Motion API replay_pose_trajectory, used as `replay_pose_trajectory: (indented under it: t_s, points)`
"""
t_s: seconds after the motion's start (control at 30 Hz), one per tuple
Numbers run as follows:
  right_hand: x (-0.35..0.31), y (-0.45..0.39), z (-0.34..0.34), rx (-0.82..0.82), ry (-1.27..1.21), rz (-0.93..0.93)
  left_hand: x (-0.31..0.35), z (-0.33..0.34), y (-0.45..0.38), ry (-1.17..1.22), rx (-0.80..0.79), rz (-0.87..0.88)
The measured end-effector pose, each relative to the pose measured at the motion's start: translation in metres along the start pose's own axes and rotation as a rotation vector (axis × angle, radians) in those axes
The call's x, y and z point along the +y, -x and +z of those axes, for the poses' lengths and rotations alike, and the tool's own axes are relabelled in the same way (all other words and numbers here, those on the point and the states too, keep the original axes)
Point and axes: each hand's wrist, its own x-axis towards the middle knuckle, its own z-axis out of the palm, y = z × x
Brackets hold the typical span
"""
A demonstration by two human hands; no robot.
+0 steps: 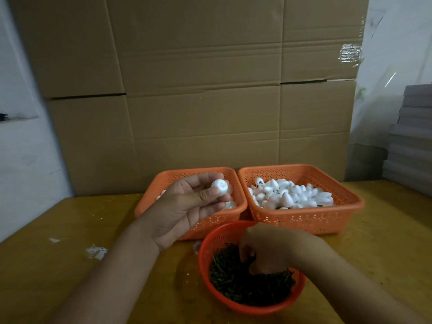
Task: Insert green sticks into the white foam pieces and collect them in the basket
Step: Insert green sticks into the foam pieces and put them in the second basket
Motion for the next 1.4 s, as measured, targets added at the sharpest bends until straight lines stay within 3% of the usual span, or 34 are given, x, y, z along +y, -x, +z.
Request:
replay_pose_trajectory:
  t_s: [0.17, 0.33, 0.47, 0.57, 0.7, 0.77, 1.13, 1.23, 1.4]
  points:
    - [0.003, 0.001, -0.003, 0.015, -0.036, -0.035, 0.001, 0.000, 0.000, -0.004, -0.003, 0.000]
    - [0.004, 0.006, -0.014, 0.139, -0.171, -0.093, 0.001, -0.001, -0.001, -0.004, -0.002, 0.006]
    - [0.002, 0.008, -0.017, 0.140, -0.355, -0.154, 0.001, -0.002, -0.001, -0.005, -0.016, 0.011]
    - [-0.001, 0.014, -0.022, 0.129, -0.633, -0.232, 0.001, -0.003, -0.001, -0.002, -0.017, 0.010]
    - [-0.004, 0.024, -0.034, 0.083, -1.242, -0.442, 0.003, -0.004, 0.000, -0.009, -0.037, 0.014]
    - [-0.003, 0.028, -0.038, 0.098, -1.388, -0.505, 0.004, -0.004, 0.000, -0.003, -0.049, 0.016]
    - [-0.003, 0.035, -0.042, 0.165, -1.465, -0.617, 0.004, -0.002, 0.000, 0.000, -0.047, 0.010]
    - [-0.007, 0.036, -0.044, 0.290, -1.429, -0.583, 0.003, -0.003, 0.000, 0.004, -0.042, 0.011]
    - [-0.022, 0.032, -0.047, 0.784, -1.408, -0.499, 0.002, -0.003, -0.001, 0.008, -0.036, 0.021]
